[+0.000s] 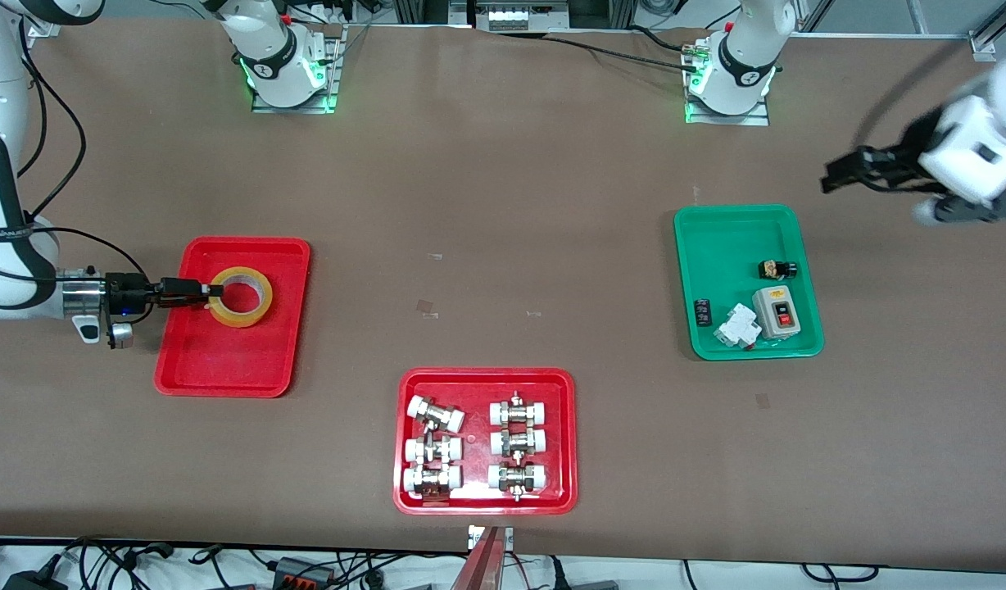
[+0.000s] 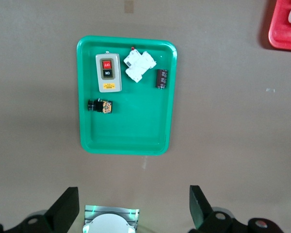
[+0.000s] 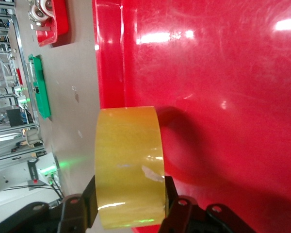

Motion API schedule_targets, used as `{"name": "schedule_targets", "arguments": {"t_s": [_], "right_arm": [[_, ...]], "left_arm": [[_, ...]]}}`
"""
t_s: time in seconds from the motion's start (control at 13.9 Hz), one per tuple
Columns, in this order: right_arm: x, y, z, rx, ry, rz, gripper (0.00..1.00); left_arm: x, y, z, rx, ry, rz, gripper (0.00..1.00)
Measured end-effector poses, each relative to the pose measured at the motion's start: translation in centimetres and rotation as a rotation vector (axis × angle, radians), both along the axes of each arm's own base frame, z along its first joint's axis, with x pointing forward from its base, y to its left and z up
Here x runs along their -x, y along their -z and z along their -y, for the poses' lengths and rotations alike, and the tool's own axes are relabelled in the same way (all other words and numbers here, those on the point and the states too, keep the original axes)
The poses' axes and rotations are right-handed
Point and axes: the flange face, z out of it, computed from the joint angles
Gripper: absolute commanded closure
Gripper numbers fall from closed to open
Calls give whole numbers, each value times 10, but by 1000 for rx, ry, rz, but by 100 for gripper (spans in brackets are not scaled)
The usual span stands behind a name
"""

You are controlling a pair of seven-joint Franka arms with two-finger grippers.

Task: Left arm passes tape to right arm into tray
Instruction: 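Lower the tape into the empty red tray and open the right gripper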

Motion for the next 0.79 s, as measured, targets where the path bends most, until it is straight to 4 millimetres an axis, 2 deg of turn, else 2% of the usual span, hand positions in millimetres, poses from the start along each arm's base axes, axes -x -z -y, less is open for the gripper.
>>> {"name": "schedule_targets", "arguments": {"t_s": [0.29, 0.43, 0.57, 0.79], "right_arm": [[-16, -2, -14, 143, -119, 68, 0], [-35, -21, -31, 282, -229, 142, 0], [-55, -63, -55, 423, -347, 235, 0], [-71, -148, -87, 618, -424, 316, 0]], "left_arm": [[5, -5, 1, -10, 0, 24, 0], [5, -4, 0, -10, -1, 22, 0], [5, -4, -1, -10, -1, 21, 0], [4, -3, -12, -8, -12, 21, 0]]}}
